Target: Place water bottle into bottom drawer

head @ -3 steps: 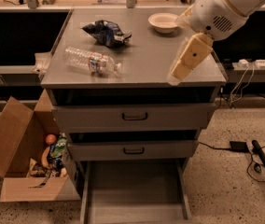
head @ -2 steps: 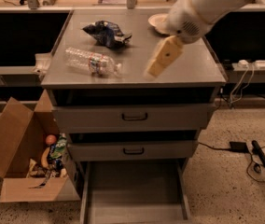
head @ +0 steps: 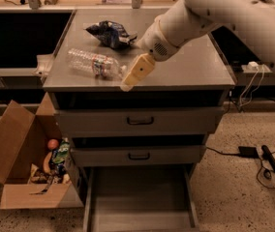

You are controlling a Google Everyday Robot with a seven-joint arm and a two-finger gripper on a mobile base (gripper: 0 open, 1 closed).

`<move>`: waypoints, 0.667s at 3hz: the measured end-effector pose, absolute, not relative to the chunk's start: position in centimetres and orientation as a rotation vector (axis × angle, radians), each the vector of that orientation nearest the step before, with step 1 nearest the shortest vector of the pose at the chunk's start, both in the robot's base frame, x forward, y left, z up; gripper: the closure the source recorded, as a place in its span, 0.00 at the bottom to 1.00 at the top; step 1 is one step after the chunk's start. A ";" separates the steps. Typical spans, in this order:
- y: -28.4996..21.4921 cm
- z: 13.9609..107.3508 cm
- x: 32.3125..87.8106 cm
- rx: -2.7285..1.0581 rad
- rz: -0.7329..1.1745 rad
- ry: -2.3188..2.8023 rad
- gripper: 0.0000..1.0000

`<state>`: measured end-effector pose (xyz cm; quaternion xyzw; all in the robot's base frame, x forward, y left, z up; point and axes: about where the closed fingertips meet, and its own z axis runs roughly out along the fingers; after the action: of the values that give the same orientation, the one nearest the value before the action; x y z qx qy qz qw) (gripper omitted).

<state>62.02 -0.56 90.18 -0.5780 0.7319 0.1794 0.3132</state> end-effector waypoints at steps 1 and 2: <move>2.1 85.9 65.0 -1.458 0.490 1.930 0.00; 3.8 83.9 66.9 -1.425 0.500 1.932 0.00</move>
Offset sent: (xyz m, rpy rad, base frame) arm 0.0712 0.0568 -0.0817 0.0853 -0.0109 -0.0863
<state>66.94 3.80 83.89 -0.5470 0.7416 0.1918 0.3376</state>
